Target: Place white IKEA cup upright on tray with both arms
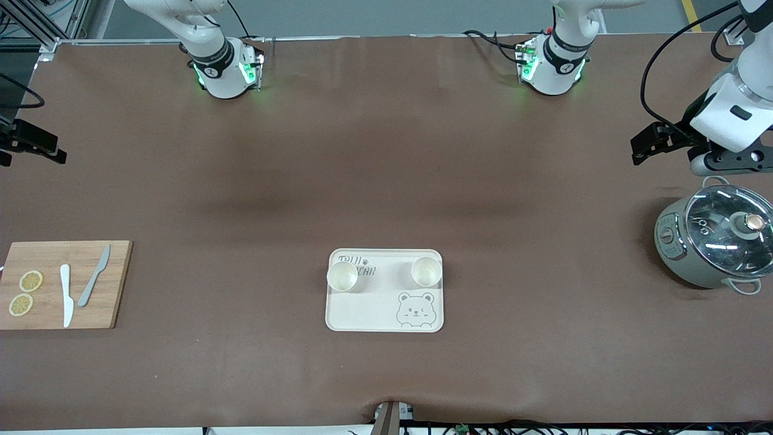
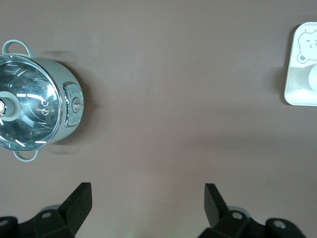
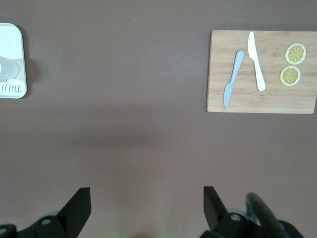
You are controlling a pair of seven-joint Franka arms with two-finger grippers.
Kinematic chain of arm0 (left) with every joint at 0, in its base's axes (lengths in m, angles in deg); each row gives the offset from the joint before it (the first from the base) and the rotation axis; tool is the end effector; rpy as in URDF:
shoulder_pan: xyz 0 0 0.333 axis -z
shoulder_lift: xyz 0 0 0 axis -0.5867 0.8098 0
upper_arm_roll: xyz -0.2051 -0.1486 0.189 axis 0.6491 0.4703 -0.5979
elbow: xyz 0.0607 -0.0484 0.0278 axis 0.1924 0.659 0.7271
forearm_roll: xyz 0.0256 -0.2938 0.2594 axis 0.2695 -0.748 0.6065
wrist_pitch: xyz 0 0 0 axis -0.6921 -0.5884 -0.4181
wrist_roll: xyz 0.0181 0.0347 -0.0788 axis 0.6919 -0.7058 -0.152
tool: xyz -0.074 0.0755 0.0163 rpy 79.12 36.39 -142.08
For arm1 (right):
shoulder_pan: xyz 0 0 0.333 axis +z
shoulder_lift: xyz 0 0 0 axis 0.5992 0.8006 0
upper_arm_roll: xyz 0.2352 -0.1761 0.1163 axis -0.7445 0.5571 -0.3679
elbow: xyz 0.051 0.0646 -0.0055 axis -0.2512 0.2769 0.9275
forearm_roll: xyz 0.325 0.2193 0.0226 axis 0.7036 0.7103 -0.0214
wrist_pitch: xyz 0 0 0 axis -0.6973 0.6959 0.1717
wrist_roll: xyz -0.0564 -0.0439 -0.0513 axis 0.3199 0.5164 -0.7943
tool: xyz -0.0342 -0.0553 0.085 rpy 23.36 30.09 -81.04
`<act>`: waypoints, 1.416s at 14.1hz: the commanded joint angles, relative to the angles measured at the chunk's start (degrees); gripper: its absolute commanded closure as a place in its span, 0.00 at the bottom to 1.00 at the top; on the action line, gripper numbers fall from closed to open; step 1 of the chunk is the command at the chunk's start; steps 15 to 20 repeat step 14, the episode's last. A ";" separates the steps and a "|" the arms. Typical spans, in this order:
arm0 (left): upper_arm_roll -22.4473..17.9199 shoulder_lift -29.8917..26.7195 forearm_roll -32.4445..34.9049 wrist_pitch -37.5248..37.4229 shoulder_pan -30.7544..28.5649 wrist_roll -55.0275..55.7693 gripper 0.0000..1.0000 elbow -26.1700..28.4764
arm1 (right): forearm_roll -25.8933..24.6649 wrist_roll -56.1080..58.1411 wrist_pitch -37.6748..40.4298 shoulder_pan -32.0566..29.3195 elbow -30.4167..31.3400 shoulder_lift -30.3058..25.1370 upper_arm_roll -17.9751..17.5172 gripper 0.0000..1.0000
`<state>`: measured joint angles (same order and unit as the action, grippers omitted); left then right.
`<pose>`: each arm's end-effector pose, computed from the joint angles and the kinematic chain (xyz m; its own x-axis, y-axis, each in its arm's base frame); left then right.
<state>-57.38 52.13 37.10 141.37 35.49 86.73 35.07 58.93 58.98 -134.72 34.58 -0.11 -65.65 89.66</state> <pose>0.5433 -0.0654 0.6155 0.9996 0.0225 -0.0174 0.0216 -0.9984 -0.0526 0.5529 -0.0554 0.6433 0.9974 0.0406 -0.0593 0.0395 -0.9990 -0.0184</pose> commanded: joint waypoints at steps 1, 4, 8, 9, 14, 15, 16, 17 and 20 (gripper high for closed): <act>0.08 -0.87 -0.92 -1.52 -0.88 -1.64 0.00 -0.66 | -1.71 -0.46 0.32 1.70 1.65 -1.97 -0.40 0.00; 0.08 -2.18 -0.92 -3.28 -1.50 -1.55 0.00 -0.66 | -1.62 -0.02 -0.21 0.75 2.97 -2.67 0.30 0.00; 0.17 -2.19 -1.10 -3.46 -2.55 -4.71 0.00 -1.53 | 0.74 -0.55 0.58 -0.14 3.32 -2.85 0.13 0.00; 0.17 -2.01 -1.10 -3.54 -2.73 -5.85 0.00 -2.06 | 1.36 -0.55 0.49 -0.31 3.33 -2.85 0.21 0.00; 0.17 -1.66 -1.18 -3.46 -2.73 -6.21 0.00 -2.24 | 0.58 -0.37 0.67 -0.40 3.06 -2.94 0.30 0.00; 0.17 -1.66 -1.18 -3.46 -2.73 -6.21 0.00 -2.24 | 0.58 -0.37 0.67 -0.40 3.06 -2.94 0.30 0.00; 0.17 -1.66 -1.18 -3.46 -2.73 -6.21 0.00 -2.24 | 0.58 -0.37 0.67 -0.40 3.06 -2.94 0.30 0.00; 0.17 -1.66 -1.18 -3.46 -2.73 -6.21 0.00 -2.24 | 0.58 -0.37 0.67 -0.40 3.06 -2.94 0.30 0.00; 0.17 -1.66 -1.18 -3.46 -2.73 -6.21 0.00 -2.24 | 0.58 -0.37 0.67 -0.40 3.06 -2.94 0.30 0.00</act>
